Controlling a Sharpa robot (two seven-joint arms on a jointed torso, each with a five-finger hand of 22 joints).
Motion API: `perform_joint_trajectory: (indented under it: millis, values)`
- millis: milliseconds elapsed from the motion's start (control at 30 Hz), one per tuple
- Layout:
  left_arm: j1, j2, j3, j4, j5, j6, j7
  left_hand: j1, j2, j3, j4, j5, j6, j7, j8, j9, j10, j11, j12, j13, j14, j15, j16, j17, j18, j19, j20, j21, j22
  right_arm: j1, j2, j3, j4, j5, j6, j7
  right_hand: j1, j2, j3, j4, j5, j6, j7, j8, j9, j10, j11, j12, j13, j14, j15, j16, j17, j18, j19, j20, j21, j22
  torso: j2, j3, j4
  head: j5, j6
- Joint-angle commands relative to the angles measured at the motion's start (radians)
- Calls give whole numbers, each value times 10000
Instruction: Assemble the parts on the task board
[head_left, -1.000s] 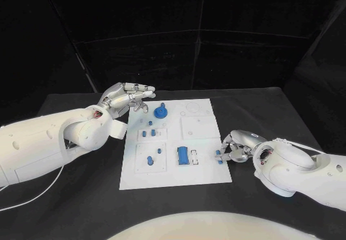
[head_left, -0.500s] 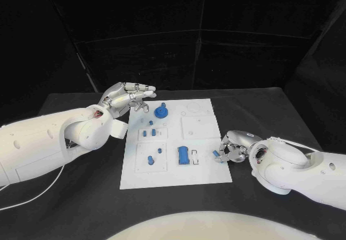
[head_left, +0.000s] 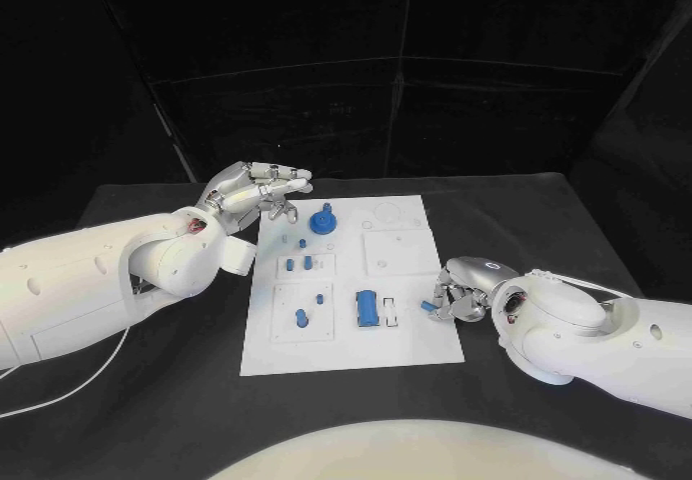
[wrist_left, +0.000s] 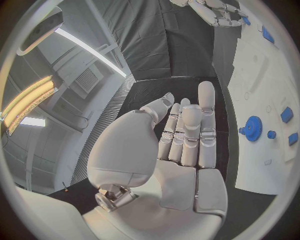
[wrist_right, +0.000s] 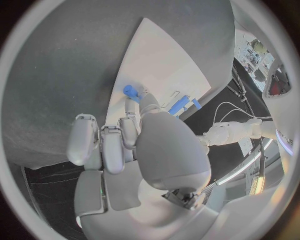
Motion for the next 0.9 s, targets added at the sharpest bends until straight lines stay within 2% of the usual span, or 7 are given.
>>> perform_joint_trajectory:
  millis: [33, 233, 400, 500, 667, 800, 900]
  values:
    - [13, 1, 6, 23, -19, 85, 86, -69, -9, -74, 6, -5, -69, -21, 51, -11, -98, 0, 48, 13, -46, -13, 60, -9, 66, -1, 69, -53, -9, -70, 8, -72, -34, -199, 484, -327, 100, 446, 66, 225, 407, 45, 18, -93, -62, -50, -11, -79, -334, 625, -48, -35, 358, -164, -31, 3, -45, 4, -6, 2, -3, -17, -9]
    - [13, 6, 6, 19, -19, 84, 76, -69, -9, -74, 6, -5, -69, -21, 51, -11, -98, 0, 48, 13, -46, -13, 60, -9, 66, -1, 69, -53, -9, -67, -82, -69, 146, -107, 231, -341, -381, 215, 488, 704, 1083, 133, -22, -229, -116, 19, -40, -51, -296, 648, -72, 7, 446, -184, 34, -10, 11, 109, -12, 9, 6, -22, -23]
    - [13, 22, 6, 14, -19, 92, 67, -69, -9, -74, 6, -5, -69, -21, 51, -11, -98, 0, 48, 13, -46, -13, 60, -9, 66, -1, 69, -53, -9, -61, -167, -64, 364, 210, -7, -311, -566, 39, 888, 972, 1428, 210, -33, -306, -133, 95, -54, 23, -221, 668, -88, 57, 536, -205, 100, -30, 77, 222, -27, -11, 14, -32, -32]
    - [13, 32, 6, 10, -19, 98, 59, -69, -9, -74, 6, -5, -69, -21, 51, -11, -98, 0, 48, 13, -46, -13, 60, -9, 66, -1, 69, -53, -9, -58, -181, -62, 485, 373, -306, -236, -635, -90, 1148, 1086, 1654, 305, -58, -325, -127, 236, -80, 225, -53, 701, -107, 143, 683, -248, 220, -48, 205, 435, -16, -3, 14, 2, -29]
    - [13, 35, 5, 7, -19, 118, 28, -55, 6, -68, 5, -5, -69, -24, 56, -10, -103, -4, 57, 14, -50, -15, 63, -17, 68, 0, 68, -58, -15, -55, -167, -59, 651, 547, -1028, -60, -697, -270, 1403, 1167, 1739, 414, -94, -330, -104, 328, -110, 348, 53, 722, -132, 204, 784, -275, 293, -70, 287, 566, -17, -1, 5, 81, -44]
    - [13, 41, 5, 13, -19, 129, 19, -55, 6, -68, 5, -5, -69, -24, 56, -10, -103, -4, 57, 14, -50, -15, 63, -17, 68, 0, 68, -58, -15, -53, -101, -57, 771, 757, -1701, 126, -707, -344, 1487, 1180, 1757, 442, -106, -332, -92, 344, -119, 367, 72, 726, -140, 217, 805, -276, 297, -78, 294, 577, -12, -10, 13, 53, -40]
    - [13, 41, 5, 18, -19, 126, 16, -55, 6, -68, 5, -5, -69, -24, 56, -10, -103, -4, 57, 14, -50, -15, 63, -17, 68, 0, 68, -58, -15, -53, 1, -56, 820, 964, -1932, 199, -713, -369, 1524, 1186, 1766, 454, -109, -333, -87, 348, -122, 369, 76, 727, -143, 222, 813, -278, 303, -82, 301, 587, -10, -9, 13, 67, -37]
